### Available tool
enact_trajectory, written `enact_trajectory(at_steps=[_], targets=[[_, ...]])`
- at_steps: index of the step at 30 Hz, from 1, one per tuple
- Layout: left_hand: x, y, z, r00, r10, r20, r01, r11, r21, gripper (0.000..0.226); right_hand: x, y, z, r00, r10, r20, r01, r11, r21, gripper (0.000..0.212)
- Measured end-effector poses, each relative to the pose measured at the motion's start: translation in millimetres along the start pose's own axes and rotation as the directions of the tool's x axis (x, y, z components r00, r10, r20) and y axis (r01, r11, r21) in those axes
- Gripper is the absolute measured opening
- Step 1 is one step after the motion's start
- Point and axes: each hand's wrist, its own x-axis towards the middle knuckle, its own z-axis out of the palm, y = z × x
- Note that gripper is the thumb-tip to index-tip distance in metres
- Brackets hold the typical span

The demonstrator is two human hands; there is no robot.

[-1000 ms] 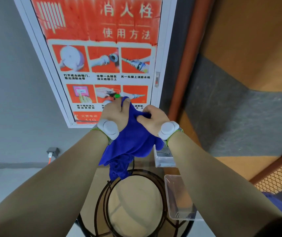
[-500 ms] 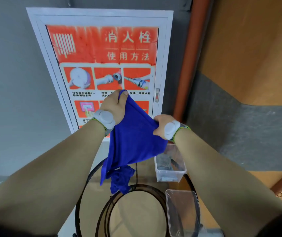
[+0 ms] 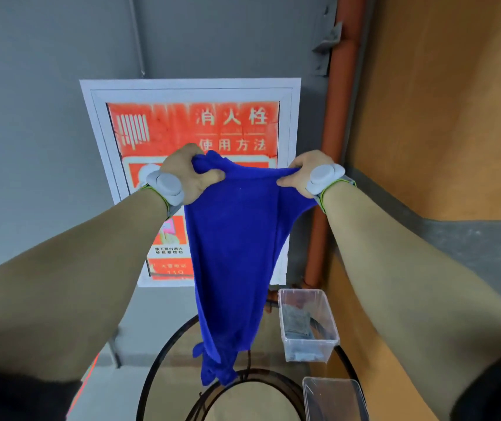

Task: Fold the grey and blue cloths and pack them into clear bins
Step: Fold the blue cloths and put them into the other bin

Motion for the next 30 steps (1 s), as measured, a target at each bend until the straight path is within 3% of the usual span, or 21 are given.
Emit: enact_trajectory(at_steps=[3, 9, 11, 12, 15, 17, 21, 24, 27, 30], targets=[[5.8, -3.1, -5.1, 0.997, -0.044, -0.068, 0.041, 0.998, -0.055, 0.026, -1.6, -2.0, -9.9, 0.998, -0.033, -0.061, 0.034, 0.999, 0.009, 0.052], [3.4, -12.6, -9.2, 0.966, -0.181, -0.184, 0.145, 0.97, -0.193, 0.019, -0.1, -3.1, -20.6, 0.996, -0.092, 0.014, 0.092, 0.992, -0.083, 0.05], [2.7, -14.5, -9.8, 0.953, -0.221, -0.207, 0.175, 0.96, -0.22, 0.021, 4.9, 2.5, -19.3, 0.997, -0.071, 0.035, 0.071, 0.997, 0.002, 0.046], [1.8, -15.2, -11.1, 0.945, -0.236, -0.227, 0.19, 0.96, -0.207, 0.023, 8.8, 6.4, -15.5, 0.997, -0.069, 0.031, 0.064, 0.989, 0.134, 0.04], [1.5, -18.7, -15.3, 0.923, -0.259, -0.284, 0.22, 0.962, -0.161, 0.024, 16.0, 17.3, -1.3, 0.999, -0.021, -0.037, 0.039, 0.795, 0.605, 0.023], [3.4, -19.1, -18.6, 0.912, -0.265, -0.313, 0.234, 0.963, -0.132, 0.029, 20.0, 21.2, 4.2, 0.999, 0.003, -0.05, 0.035, 0.679, 0.734, 0.024], [11.8, -22.3, -21.8, 0.922, -0.267, -0.28, 0.235, 0.961, -0.146, 0.028, 22.1, 20.2, 4.7, 0.998, 0.003, -0.067, 0.053, 0.587, 0.808, 0.025], [13.0, -19.5, -23.0, 0.918, -0.313, -0.245, 0.248, 0.933, -0.262, 0.023, 22.6, 15.7, 7.0, 0.999, -0.033, -0.025, 0.037, 0.435, 0.9, 0.026], [11.7, -8.1, -23.7, 0.864, -0.476, -0.165, 0.322, 0.773, -0.547, 0.018, 24.2, 12.3, 9.2, 0.999, -0.052, 0.008, 0.008, 0.294, 0.956, 0.025], [9.4, 0.2, -24.9, 0.834, -0.534, -0.137, 0.332, 0.685, -0.648, 0.015, 25.8, 10.0, 17.2, 1.0, 0.007, -0.007, 0.006, 0.231, 0.973, 0.016]])
